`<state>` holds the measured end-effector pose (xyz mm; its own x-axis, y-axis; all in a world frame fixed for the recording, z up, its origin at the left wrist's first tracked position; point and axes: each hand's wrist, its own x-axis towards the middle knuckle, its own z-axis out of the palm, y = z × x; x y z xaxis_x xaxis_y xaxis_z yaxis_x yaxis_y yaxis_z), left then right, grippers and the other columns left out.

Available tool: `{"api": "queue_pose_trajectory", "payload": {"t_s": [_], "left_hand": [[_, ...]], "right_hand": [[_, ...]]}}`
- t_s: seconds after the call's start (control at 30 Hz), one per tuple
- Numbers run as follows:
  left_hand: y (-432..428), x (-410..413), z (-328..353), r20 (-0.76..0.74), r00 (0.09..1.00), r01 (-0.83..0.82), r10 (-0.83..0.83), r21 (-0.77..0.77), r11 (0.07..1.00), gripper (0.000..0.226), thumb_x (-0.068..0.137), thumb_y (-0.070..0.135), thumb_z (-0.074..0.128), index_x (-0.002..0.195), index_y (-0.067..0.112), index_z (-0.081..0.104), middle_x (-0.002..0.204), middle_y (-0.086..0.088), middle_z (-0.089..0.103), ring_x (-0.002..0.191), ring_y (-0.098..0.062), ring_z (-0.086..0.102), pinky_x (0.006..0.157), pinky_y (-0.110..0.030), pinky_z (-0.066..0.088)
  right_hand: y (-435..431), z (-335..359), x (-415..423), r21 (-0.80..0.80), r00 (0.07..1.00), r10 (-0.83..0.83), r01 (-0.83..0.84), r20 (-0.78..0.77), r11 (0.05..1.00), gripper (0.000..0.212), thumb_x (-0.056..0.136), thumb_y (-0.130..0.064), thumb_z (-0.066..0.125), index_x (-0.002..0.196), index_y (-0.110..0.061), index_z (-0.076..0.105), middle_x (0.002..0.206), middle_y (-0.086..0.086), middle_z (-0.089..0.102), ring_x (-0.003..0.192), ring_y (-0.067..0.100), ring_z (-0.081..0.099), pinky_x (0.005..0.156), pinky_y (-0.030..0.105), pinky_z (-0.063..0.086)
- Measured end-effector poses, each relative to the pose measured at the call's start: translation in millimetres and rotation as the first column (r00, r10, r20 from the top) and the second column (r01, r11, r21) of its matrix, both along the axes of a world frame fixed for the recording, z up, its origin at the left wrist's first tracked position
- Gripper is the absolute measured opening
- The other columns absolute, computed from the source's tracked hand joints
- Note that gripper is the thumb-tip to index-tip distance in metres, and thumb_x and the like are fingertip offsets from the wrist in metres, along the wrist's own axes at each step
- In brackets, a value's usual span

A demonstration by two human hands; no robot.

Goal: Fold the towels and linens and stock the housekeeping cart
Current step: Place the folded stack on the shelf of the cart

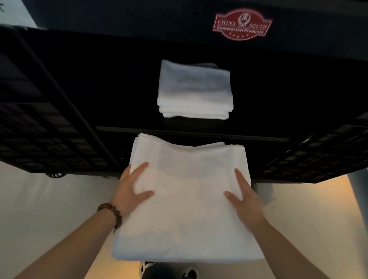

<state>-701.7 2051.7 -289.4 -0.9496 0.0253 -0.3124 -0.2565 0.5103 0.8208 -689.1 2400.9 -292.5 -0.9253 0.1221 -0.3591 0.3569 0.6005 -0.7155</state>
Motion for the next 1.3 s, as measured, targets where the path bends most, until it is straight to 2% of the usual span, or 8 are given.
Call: {"api": "queue_pose_trajectory", "payload": {"t_s": [0.1,0.23,0.43,0.6,0.87,0.97,1.07,1.3], "left_hand": [[-0.3,-17.2,-33.1,-0.017,1.000,0.001,-0.001,-0.017,1.000,0.080,0.079,0.019,0.079,0.138,0.049,0.034,0.156,-0.003,0.018,0.142,-0.024,0.024,0.114,-0.039,0.029],[1.0,-39.7,-91.0,-0.017,1.000,0.011,-0.012,-0.067,0.998,0.079,0.079,0.026,0.079,0.140,0.048,0.034,0.157,0.000,0.017,0.141,-0.022,0.027,0.113,-0.036,0.031],[11.2,-79.0,-172.0,-0.073,0.997,0.017,-0.020,-0.038,0.999,0.082,0.078,0.023,0.080,0.145,0.039,0.035,0.155,-0.003,0.019,0.140,-0.021,0.029,0.112,-0.031,0.030],[14.2,-116.3,-229.5,-0.104,0.994,0.016,-0.022,-0.066,0.998,0.083,0.079,0.023,0.079,0.146,0.038,0.033,0.157,-0.003,0.017,0.141,-0.021,0.028,0.114,-0.032,0.028],[23.0,-196.4,-293.2,-0.162,0.987,0.000,-0.013,-0.081,0.997,0.082,0.081,0.027,0.077,0.147,0.038,0.031,0.157,0.000,0.015,0.139,-0.022,0.028,0.110,-0.033,0.032],[25.2,-226.3,-311.6,-0.184,0.983,0.004,-0.013,-0.047,0.999,0.082,0.080,0.025,0.078,0.147,0.037,0.032,0.156,-0.002,0.019,0.137,-0.023,0.032,0.109,-0.033,0.034],[23.4,-250.5,-332.1,-0.168,0.986,-0.004,-0.001,-0.029,1.000,0.083,0.080,0.024,0.078,0.147,0.037,0.033,0.155,-0.003,0.020,0.136,-0.025,0.033,0.110,-0.037,0.035],[19.4,-266.2,-378.8,-0.129,0.990,-0.053,0.051,-0.012,0.999,0.077,0.083,0.024,0.076,0.148,0.029,0.034,0.152,-0.003,0.029,0.132,-0.023,0.038,0.102,-0.029,0.036]], "right_hand": [[0.8,-32.8,-15.3,0.011,0.999,0.010,-0.010,-0.030,1.000,0.071,0.092,-0.036,0.061,0.147,-0.049,0.018,0.142,-0.002,0.046,0.123,0.021,0.048,0.104,0.034,0.038],[1.8,-88.0,-36.3,0.035,0.999,-0.010,0.012,-0.041,0.999,0.069,0.092,-0.042,0.060,0.144,-0.055,0.017,0.143,-0.007,0.044,0.125,0.019,0.047,0.107,0.040,0.039],[5.5,-174.9,-75.4,0.080,0.992,-0.014,0.024,-0.129,0.997,0.071,0.090,-0.036,0.064,0.148,-0.044,0.023,0.136,0.003,0.053,0.119,0.025,0.053,0.102,0.041,0.043],[7.4,-241.9,-118.5,0.069,0.986,-0.020,0.032,-0.166,0.997,0.072,0.089,-0.037,0.065,0.146,-0.048,0.024,0.135,0.002,0.052,0.119,0.023,0.053,0.102,0.038,0.043],[17.3,-319.9,-212.1,0.146,0.959,-0.010,0.053,-0.282,0.988,0.073,0.087,-0.042,0.067,0.145,-0.051,0.023,0.129,0.001,0.051,0.098,0.011,0.048,0.083,0.027,0.045],[23.0,-343.2,-248.0,0.118,0.949,-0.018,0.058,-0.314,0.991,0.073,0.086,-0.043,0.068,0.143,-0.053,0.024,0.134,0.000,0.050,0.108,0.017,0.053,0.090,0.032,0.048],[25.8,-367.4,-275.2,0.095,0.941,-0.028,0.063,-0.336,0.993,0.070,0.085,-0.040,0.069,0.142,-0.052,0.029,0.138,-0.002,0.049,0.119,0.019,0.052,0.089,0.024,0.043],[28.7,-412.4,-294.2,0.134,0.942,-0.079,0.129,-0.326,0.983,0.059,0.085,-0.040,0.069,0.138,-0.044,0.043,0.137,0.001,0.051,0.117,0.024,0.054,0.085,0.022,0.038]]}}
